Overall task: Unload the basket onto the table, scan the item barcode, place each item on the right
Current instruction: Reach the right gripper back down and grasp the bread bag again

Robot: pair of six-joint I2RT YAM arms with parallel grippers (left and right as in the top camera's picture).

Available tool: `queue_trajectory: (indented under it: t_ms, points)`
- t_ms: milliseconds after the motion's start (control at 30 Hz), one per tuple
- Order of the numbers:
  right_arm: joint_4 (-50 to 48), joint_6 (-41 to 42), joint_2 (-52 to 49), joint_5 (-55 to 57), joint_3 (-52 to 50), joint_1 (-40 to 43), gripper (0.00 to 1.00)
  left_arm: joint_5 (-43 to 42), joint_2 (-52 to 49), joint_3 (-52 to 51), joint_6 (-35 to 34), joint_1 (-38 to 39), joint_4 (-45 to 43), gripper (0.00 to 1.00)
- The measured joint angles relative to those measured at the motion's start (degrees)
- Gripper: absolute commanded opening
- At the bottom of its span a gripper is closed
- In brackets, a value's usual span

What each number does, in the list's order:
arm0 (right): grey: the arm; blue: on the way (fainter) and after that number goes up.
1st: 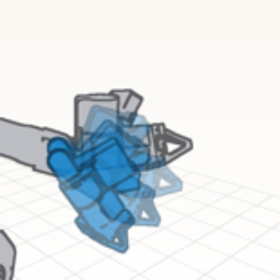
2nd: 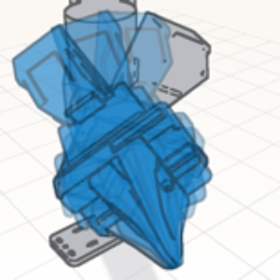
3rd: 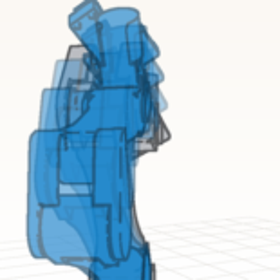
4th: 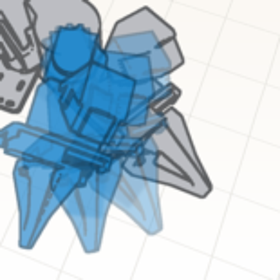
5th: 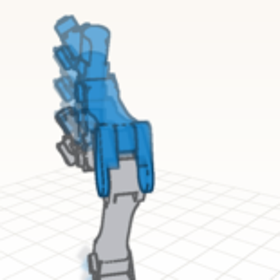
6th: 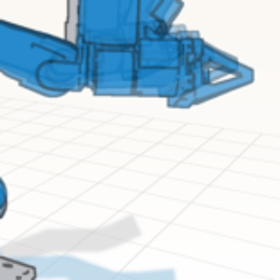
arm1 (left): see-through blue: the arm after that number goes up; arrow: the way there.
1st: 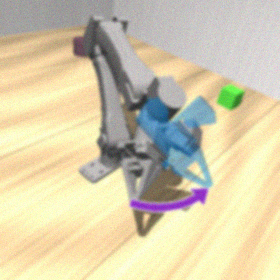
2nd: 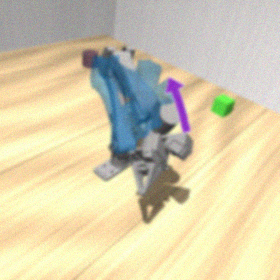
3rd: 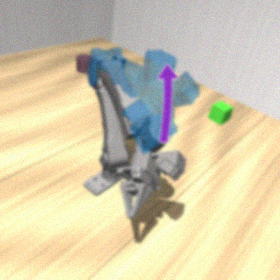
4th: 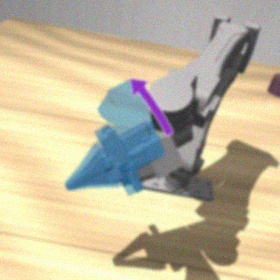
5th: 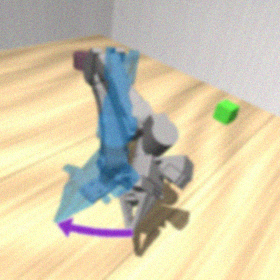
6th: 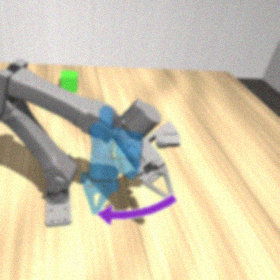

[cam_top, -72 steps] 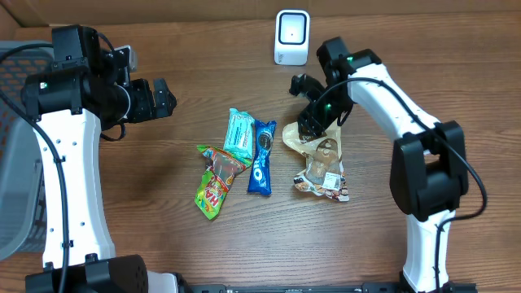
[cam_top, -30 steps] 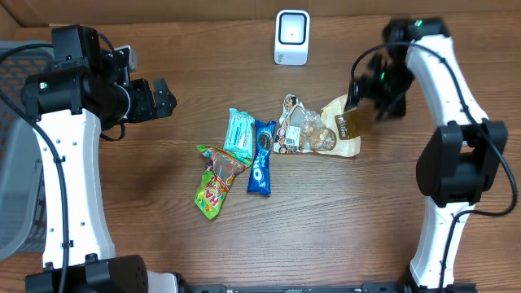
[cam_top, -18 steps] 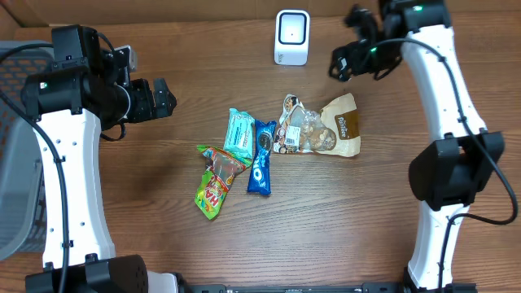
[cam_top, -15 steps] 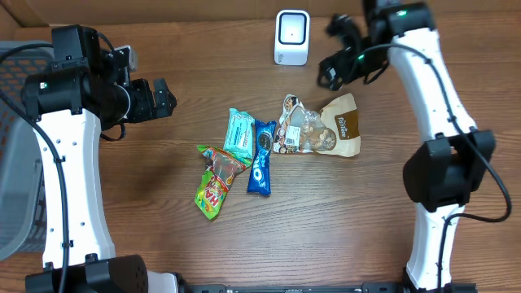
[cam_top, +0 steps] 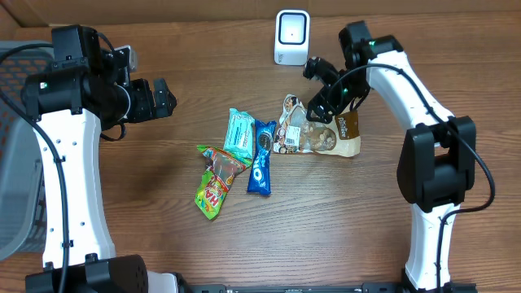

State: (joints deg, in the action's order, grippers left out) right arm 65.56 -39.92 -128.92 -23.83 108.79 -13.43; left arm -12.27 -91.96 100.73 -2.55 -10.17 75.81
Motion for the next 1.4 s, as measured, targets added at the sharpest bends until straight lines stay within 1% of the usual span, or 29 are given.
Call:
queue_trajectory:
  t_ms: [67,100,167,200,300,467,600,700,800,833,1000,1067,1100,1200,1233,1267,1333,1400]
  points:
    - [-0.61,-0.17,-0.83,-0.33,-1.29,0.0,0.86,0.0,0.0,0.0,0.0,0.0,0.0,1.0]
    - [-0.33,-0.09,-1.29,-0.42,-1.64,0.0,0.88,0.0,0.0,0.0,0.0,0.02,-0.02,1.0]
    - [0.66,0.92,-2.34,-0.48,-2.1,0.0,0.9,0.0,0.0,0.0,0.0,0.0,0.0,1.0]
    - [1.4,1.27,-2.67,-0.5,-2.19,0.0,0.89,0.0,0.02,0.0,0.0,0.0,0.0,1.0]
    - [4.42,4.5,-2.95,-0.22,-2.29,0.0,0.82,0.0,0.0,0.0,0.0,0.0,0.0,1.0]
    - [10.45,11.02,-2.97,-0.02,-2.32,0.04,0.82,0.0,0.0,0.0,0.0,0.0,0.0,1.0]
    - [12.26,15.87,-2.97,-1.44,-2.32,0.11,0.83,0.0,0.0,0.0,0.0,0.0,0.0,0.99]
    - [10.95,17.55,-2.97,-3.91,-2.32,0.22,0.82,0.0,0.0,0.0,0.0,0.0,0.0,1.0]
    - [8.02,19.15,-2.97,-5.62,-2.62,0.22,0.77,0.0,0.0,0.0,0.0,0.0,0.0,0.99]
    - [6.86,19.76,-2.97,-6.01,-3.04,0.22,0.77,0.0,0.0,0.0,0.0,0.0,-0.02,1.0]
    - [4.0,22.14,-2.97,-7.61,-7.63,0.22,0.76,0.0,0.02,0.0,0.0,0.02,0.0,1.0]
    - [2.95,22.38,-2.54,-8.72,-8.92,0.33,0.68,0.0,0.0,0.0,0.0,0.0,0.0,1.0]
    - [2.32,22.62,-2.38,-8.92,-9.46,0.33,0.62,0.0,0.0,0.0,0.0,0.02,-0.02,1.0]
    - [0.04,22.88,-2.21,-9.84,-11.02,0.46,0.35,0.0,0.0,0.0,0.0,0.0,-0.02,1.0]
    - [-0.28,22.88,-2.21,-9.9,-11.39,0.48,0.27,0.0,0.0,0.0,0.0,0.02,-0.02,1.0]
    - [-0.5,23.12,-2.23,-10.27,-11.72,0.55,0.24,0.0,0.0,0.0,0.0,0.02,0.0,1.0]
    - [-0.44,23.56,-2.23,-10.82,-11.78,0.57,0.19,0.0,0.0,0.0,0.0,0.0,0.0,1.0]
    - [-0.46,23.63,-2.23,-12.04,-11.78,0.66,0.09,0.0,0.0,0.0,0.0,0.0,-0.02,1.0]
